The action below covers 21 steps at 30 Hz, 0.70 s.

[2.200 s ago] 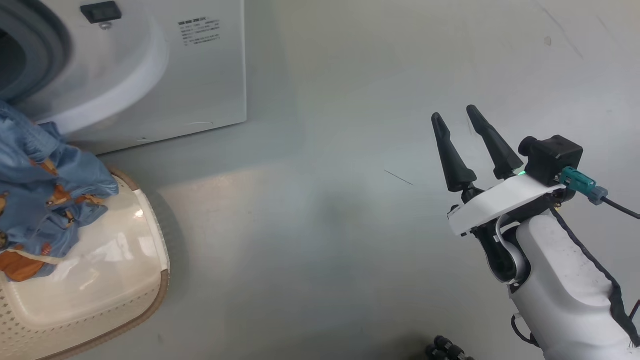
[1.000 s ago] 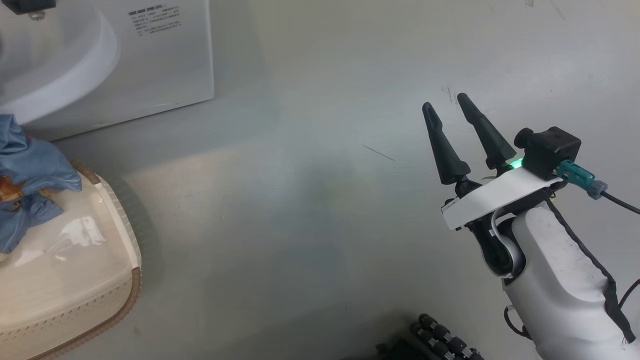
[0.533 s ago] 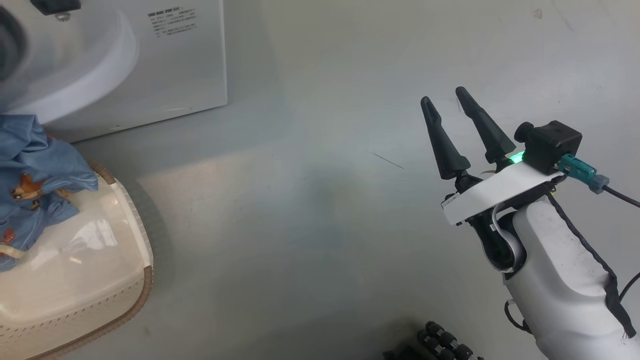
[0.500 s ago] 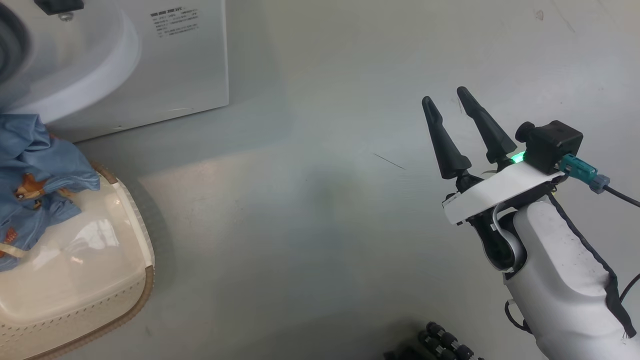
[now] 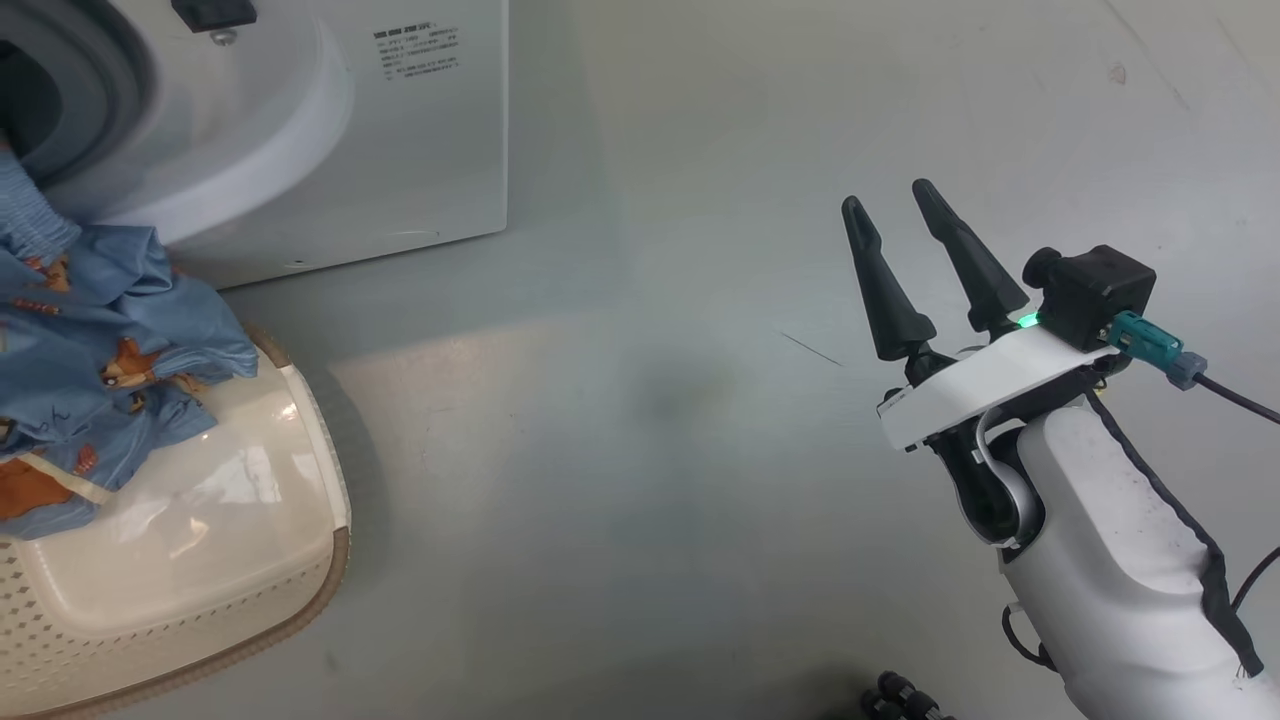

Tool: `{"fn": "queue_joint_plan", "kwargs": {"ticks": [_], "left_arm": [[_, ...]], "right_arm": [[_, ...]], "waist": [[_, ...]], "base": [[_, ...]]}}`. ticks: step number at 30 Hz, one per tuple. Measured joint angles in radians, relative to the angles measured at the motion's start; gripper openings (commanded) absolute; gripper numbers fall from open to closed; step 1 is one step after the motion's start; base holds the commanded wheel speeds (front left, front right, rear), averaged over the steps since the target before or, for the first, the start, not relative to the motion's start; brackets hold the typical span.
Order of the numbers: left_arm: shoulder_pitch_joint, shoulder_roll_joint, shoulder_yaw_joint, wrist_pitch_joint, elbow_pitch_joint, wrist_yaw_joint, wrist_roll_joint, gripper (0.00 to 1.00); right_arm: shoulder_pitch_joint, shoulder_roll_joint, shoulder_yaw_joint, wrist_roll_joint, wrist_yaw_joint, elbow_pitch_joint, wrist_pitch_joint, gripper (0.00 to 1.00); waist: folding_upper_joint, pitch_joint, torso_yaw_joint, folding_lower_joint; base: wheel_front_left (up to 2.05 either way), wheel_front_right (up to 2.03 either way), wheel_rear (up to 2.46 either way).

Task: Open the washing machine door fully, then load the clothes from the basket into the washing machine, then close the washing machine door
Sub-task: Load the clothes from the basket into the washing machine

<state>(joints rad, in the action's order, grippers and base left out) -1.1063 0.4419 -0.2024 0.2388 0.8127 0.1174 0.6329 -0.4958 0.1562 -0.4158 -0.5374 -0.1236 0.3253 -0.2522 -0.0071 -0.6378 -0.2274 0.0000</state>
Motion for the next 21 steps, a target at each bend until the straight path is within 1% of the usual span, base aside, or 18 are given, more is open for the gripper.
{"fn": "queue_joint_plan", "kwargs": {"ticks": [7, 15, 21], "left_arm": [[0.051, -0.001, -0.019, 0.010, -0.042, 0.004, -0.009, 1.00], [0.133, -0.003, -0.027, 0.013, -0.135, 0.004, -0.015, 1.00], [0.206, -0.008, -0.020, 0.013, -0.248, 0.004, -0.022, 1.00]], "right_arm": [[0.000, -0.002, 0.005, 0.000, 0.000, 0.001, 0.000, 1.00], [0.001, -0.001, 0.026, 0.000, 0.000, 0.002, 0.000, 1.00], [0.001, 0.010, 0.051, 0.000, 0.000, -0.001, 0.000, 1.00]], "waist": [[0.0000, 0.019, 0.021, 0.0000], [0.0000, 0.034, 0.044, 0.0000], [0.0000, 0.047, 0.063, 0.0000]], "base": [[0.00, 0.00, 0.00], [0.00, 0.00, 0.00], [0.00, 0.00, 0.00]]}}
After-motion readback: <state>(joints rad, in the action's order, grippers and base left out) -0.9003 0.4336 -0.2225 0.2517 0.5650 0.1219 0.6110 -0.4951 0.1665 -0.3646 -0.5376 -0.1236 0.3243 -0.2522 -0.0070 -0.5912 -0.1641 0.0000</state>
